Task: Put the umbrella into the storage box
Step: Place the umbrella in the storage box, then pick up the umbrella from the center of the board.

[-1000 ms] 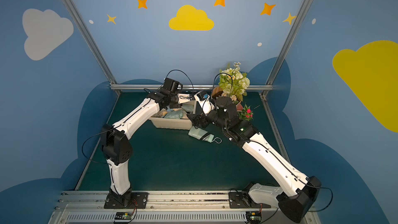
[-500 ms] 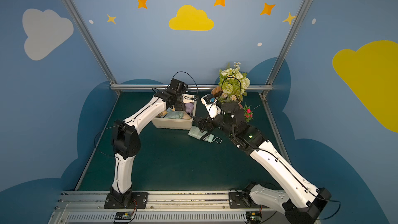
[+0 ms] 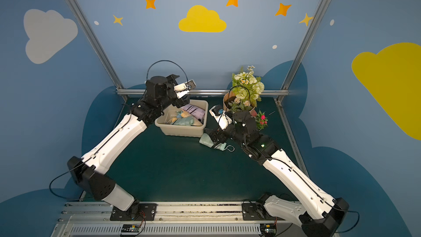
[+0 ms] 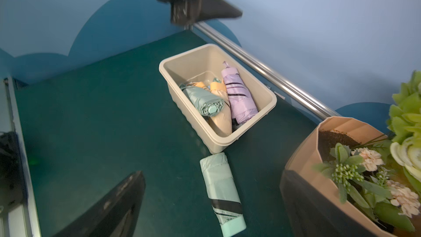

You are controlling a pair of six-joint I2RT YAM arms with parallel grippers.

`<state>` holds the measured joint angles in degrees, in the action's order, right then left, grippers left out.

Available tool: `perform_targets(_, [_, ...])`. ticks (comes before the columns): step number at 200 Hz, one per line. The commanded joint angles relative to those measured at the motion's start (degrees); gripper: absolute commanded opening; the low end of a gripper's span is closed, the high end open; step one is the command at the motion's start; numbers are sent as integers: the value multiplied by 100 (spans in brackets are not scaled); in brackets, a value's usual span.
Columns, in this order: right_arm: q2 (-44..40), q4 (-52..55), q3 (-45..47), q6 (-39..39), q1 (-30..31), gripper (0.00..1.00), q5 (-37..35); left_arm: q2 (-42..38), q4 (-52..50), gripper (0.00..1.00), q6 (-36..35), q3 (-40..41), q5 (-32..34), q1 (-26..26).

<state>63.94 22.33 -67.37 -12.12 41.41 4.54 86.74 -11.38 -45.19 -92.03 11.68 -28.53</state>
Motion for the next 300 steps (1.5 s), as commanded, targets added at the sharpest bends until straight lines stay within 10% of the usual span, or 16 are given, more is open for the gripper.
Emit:
perform_targets(1, [186, 363, 213, -901, 34, 98, 324, -656, 1047, 100, 1995, 938, 269, 15])
perform_targets(54, [841, 83, 471, -938, -1, 98, 453, -2197, 789, 100, 3969, 2570, 868, 275])
perform_targets(142, [2785, 590, -76, 2714, -19, 91, -640, -2759, -611, 100, 6182, 2781, 104, 1291])
perform_targets(180, [2920, -958, 669, 1492, -129, 95, -621, -2847, -550, 100, 6101, 2867, 106, 1383])
perform_targets(238, [3289, -312, 243, -1995, -544, 95, 383, -3010, -578, 100, 6078, 2966, 57, 1498])
perform_targets(300, [3784, 6, 62, -2957, -959, 96, 927, -3330, -587, 100, 6376, 3263, 265, 1510])
